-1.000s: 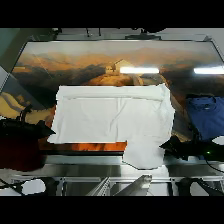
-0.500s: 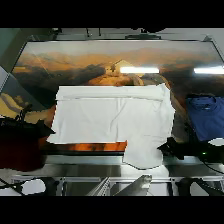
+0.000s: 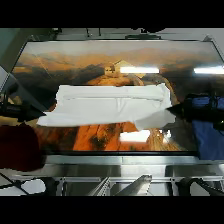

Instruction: Fold the shirts.

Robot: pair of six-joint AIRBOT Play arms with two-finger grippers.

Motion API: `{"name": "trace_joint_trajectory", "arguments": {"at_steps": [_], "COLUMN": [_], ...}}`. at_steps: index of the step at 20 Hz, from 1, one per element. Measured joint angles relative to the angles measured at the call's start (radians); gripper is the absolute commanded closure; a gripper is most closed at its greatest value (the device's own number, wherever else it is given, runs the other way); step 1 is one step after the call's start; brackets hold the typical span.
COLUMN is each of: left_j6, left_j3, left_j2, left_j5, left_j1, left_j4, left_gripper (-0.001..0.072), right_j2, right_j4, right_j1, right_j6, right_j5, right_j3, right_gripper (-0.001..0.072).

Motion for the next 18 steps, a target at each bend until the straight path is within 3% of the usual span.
{"name": "trace_joint_trajectory", "arguments": {"at_steps": [7, 14, 15, 16, 17, 18], "left_j6": [-0.034, -0.08, -0.087, -0.088, -0.091, -0.094], "left_j3": [0.241, 0.434, 0.45, 0.465, 0.478, 0.491], "left_j2": [-0.201, -0.465, -0.49, -0.513, -0.531, -0.543], "left_j5": [0.103, 0.152, 0.154, 0.159, 0.161, 0.16], "left_j1": [-0.09, -0.199, -0.204, -0.208, -0.211, -0.211], "left_j4": [-0.121, -0.018, -0.007, 0.003, 0.008, 0.013], "left_gripper": [0.0686, 0.0689, 0.0697, 0.0695, 0.0658, 0.049], "right_j2": [-0.369, -0.607, -0.624, -0.639, -0.648, -0.653], "right_j4": [0.21, 0.291, 0.294, 0.298, 0.298, 0.298], "right_j1": [0.051, 0.082, 0.082, 0.083, 0.083, 0.08], "right_j6": [-0.117, -0.293, -0.313, -0.332, -0.349, -0.36], "right_j5": [-0.065, -0.167, -0.174, -0.182, -0.186, -0.188], "right_j3": [0.307, 0.381, 0.383, 0.385, 0.386, 0.389], "right_gripper": [0.0693, 0.0685, 0.065, 0.049, 0.0434, 0.0432]}}
